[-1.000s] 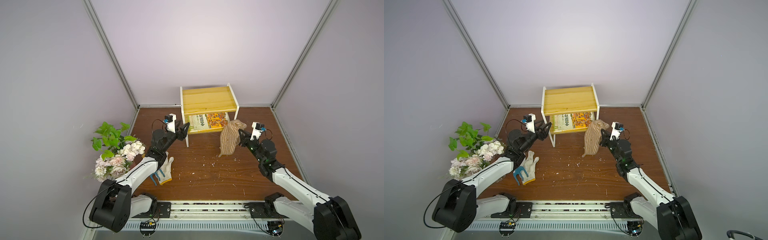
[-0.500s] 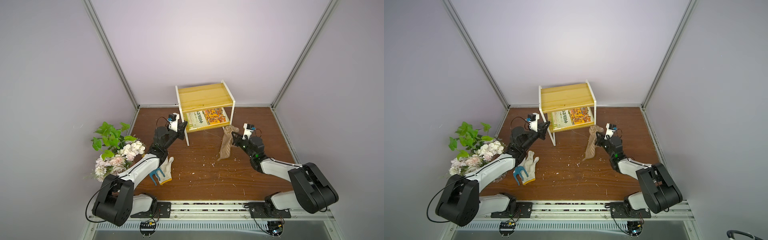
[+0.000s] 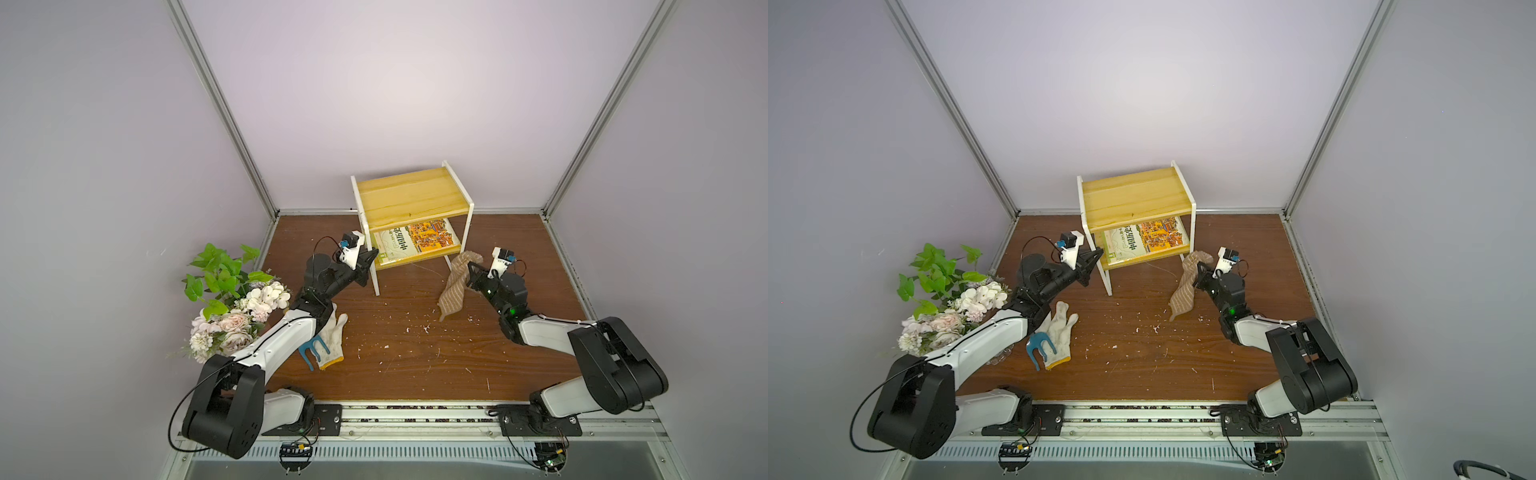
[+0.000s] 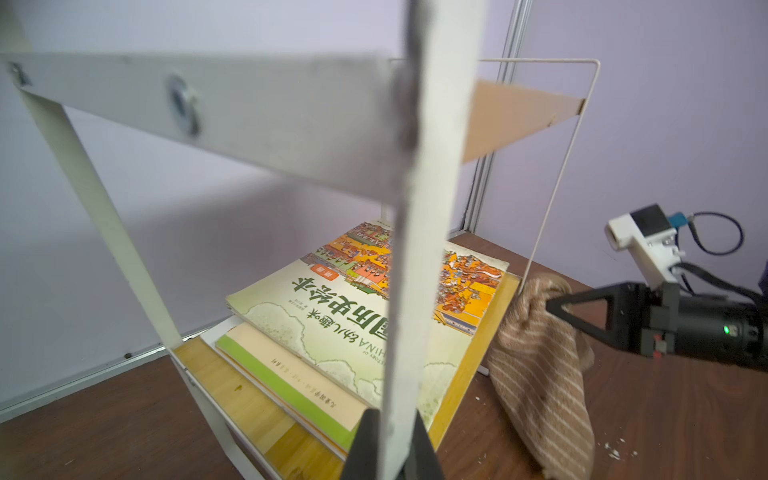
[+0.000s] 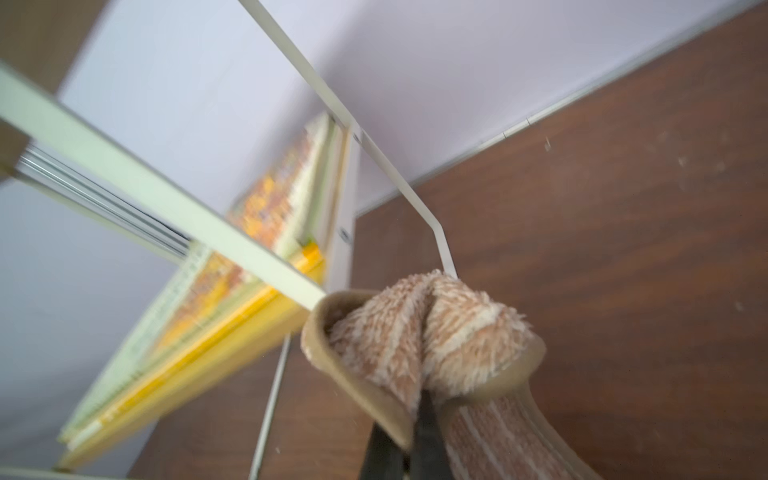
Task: Wipe the bookshelf clean with a cloth
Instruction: Wipe the dust from the shelf.
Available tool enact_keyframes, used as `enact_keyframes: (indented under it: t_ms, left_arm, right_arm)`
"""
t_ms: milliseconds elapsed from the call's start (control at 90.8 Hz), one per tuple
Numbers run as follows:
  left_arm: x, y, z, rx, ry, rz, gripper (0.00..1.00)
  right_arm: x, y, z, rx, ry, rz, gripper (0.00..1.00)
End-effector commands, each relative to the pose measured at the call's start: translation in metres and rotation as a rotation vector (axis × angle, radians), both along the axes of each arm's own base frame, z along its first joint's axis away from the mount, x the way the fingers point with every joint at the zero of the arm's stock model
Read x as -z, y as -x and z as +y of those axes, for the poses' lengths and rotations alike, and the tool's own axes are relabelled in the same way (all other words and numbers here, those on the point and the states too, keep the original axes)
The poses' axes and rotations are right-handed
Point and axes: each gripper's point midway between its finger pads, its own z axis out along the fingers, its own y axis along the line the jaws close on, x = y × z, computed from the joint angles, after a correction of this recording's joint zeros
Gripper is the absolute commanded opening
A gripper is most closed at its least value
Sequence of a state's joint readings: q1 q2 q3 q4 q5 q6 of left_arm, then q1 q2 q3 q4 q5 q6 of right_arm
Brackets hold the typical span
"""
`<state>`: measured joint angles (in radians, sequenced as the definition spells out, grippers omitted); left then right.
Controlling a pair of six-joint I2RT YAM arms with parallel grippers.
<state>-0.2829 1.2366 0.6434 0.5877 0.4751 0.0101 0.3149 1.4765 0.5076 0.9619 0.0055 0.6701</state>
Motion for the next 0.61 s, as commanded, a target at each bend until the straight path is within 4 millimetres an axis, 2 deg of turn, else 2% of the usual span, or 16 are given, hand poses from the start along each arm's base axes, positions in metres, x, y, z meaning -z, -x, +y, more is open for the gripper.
enact_keyframes:
  t_ms: [0,66,121,176,242,352,363,407,418,429,506,594]
  left_arm:
    - [0.003,0.015,-0.003,0.070,0.003,0.030,0.01]
    - [0.004,0.015,-0.001,0.065,0.007,0.031,0.00]
    - [0.004,0.015,0.001,0.063,0.010,0.028,0.01]
    - [0.005,0.015,0.003,0.058,0.011,0.030,0.01]
    - [0.005,0.014,0.002,0.059,0.013,0.030,0.01]
    - [0.003,0.013,0.003,0.050,0.030,0.025,0.01]
    - [0.003,0.013,0.003,0.048,0.031,0.024,0.01]
    - [0.003,0.011,0.005,0.035,0.037,0.025,0.01]
    - [0.003,0.011,0.005,0.032,0.039,0.026,0.01]
    - [0.003,0.010,0.006,0.028,0.041,0.026,0.01]
    - [0.003,0.008,0.007,0.017,0.054,0.030,0.01]
    - [0.005,0.004,0.009,-0.003,0.065,0.036,0.01]
  right_arm:
    - [-0.010,-0.010,0.004,-0.012,-0.019,-0.032,0.00]
    - [0.026,-0.007,-0.009,0.060,-0.011,0.063,0.00]
    - [0.047,-0.001,-0.033,0.157,-0.006,0.107,0.00]
    - [0.050,0.002,-0.052,0.209,-0.002,0.110,0.00]
    - [0.043,-0.008,-0.060,0.188,0.032,0.102,0.00]
    - [0.029,-0.043,-0.035,-0.036,0.055,0.093,0.00]
    - [0.015,-0.050,-0.029,-0.067,0.045,0.061,0.00]
    - [0.012,-0.059,-0.011,-0.177,0.031,0.048,0.00]
    - [0.018,-0.058,-0.007,-0.201,0.028,0.062,0.00]
    - [0.008,-0.064,-0.002,-0.230,0.022,0.038,0.00]
    - [0.010,-0.073,0.023,-0.377,-0.028,0.052,0.00]
    - [0.018,-0.064,0.042,-0.508,-0.121,0.077,0.00]
